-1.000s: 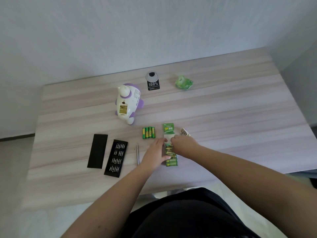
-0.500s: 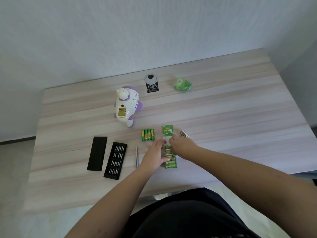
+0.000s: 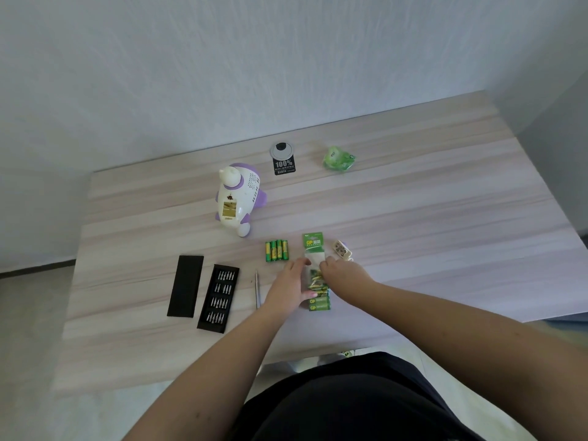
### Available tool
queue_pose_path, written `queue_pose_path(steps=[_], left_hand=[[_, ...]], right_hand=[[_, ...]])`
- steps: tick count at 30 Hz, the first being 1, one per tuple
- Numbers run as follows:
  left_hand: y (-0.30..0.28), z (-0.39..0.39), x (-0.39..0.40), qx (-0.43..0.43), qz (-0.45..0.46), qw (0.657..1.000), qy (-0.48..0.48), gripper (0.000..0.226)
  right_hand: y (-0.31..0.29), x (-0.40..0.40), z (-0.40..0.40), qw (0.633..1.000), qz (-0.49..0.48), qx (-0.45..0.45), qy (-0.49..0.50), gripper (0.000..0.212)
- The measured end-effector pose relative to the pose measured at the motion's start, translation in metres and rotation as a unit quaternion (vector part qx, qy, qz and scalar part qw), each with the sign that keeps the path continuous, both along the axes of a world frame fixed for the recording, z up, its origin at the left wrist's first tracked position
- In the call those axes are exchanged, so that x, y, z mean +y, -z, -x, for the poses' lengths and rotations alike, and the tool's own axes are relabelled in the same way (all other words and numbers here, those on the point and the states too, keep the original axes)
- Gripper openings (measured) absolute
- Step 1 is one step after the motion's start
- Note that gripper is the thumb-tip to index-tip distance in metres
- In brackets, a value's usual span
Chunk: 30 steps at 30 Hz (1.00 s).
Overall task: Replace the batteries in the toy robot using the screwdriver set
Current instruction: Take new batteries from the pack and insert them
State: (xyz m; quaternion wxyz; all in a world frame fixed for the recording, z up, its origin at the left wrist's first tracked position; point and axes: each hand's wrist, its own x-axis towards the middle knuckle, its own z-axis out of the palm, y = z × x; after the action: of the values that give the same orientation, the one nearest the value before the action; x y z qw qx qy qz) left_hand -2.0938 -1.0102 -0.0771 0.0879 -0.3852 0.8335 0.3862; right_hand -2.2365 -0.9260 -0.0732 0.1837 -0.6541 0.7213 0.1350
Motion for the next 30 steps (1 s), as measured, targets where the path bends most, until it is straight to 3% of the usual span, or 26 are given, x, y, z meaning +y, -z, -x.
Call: queue_pose_path(steps=[10,18,30], left_hand=[[-0.001,0.000,0.002,-0.011,0.009,1.000,0.011,0.066],[-0.005,0.004,-0.002,-0.053,0.026,0.995,0.077,0.066],[-0.006,0.013,0.007,-0.079,0.124,0.980,0.136,0.066]], right_hand=[[0.000,0.006,0.004,0.998,-0.022,0.048,0.040,0.034],[0.008,0.031,0.013,0.985,-0.053,-0.037,0.159,0.027],[0.009,0.031,0.005,0.974,-0.060,-0.124,0.181,0.030]])
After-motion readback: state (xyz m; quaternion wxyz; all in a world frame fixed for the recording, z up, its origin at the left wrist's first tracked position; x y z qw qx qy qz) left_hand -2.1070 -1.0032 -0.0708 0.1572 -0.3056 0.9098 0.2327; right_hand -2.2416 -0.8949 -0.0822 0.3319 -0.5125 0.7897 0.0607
